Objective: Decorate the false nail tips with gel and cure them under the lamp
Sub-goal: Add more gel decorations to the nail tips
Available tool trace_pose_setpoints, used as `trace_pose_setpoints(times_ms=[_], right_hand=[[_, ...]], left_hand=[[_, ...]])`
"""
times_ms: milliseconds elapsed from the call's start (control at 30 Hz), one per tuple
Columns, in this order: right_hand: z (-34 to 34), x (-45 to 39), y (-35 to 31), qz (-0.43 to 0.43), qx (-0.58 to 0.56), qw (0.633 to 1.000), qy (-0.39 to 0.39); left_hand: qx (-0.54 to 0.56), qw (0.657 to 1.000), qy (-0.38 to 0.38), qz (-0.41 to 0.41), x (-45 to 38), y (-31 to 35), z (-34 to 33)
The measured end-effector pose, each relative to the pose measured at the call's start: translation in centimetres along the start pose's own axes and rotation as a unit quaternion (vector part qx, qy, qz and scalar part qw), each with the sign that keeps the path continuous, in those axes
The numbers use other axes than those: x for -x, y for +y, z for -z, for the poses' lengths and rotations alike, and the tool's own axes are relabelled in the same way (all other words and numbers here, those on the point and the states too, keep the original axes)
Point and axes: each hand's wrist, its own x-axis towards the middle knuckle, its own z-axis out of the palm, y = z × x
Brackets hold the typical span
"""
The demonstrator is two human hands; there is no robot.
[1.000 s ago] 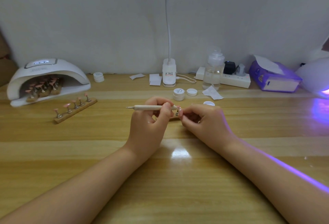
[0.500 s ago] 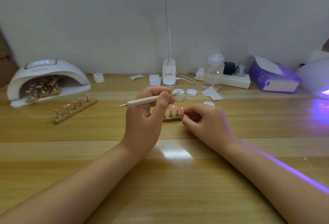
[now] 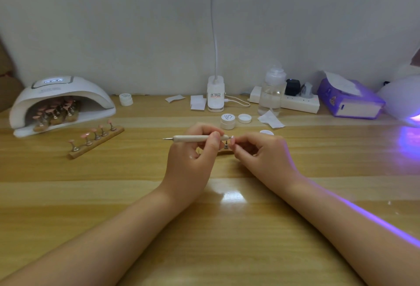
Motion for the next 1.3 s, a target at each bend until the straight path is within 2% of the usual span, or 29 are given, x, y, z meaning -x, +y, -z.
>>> trace_pose_setpoints(times_ms=[1300], right_hand=[[-0.02, 0.01, 0.28, 0.033, -0.005, 0.999, 0.006]], left_hand=[[-0.059, 0.998, -0.008, -0.01, -0.01, -0.3, -0.02]])
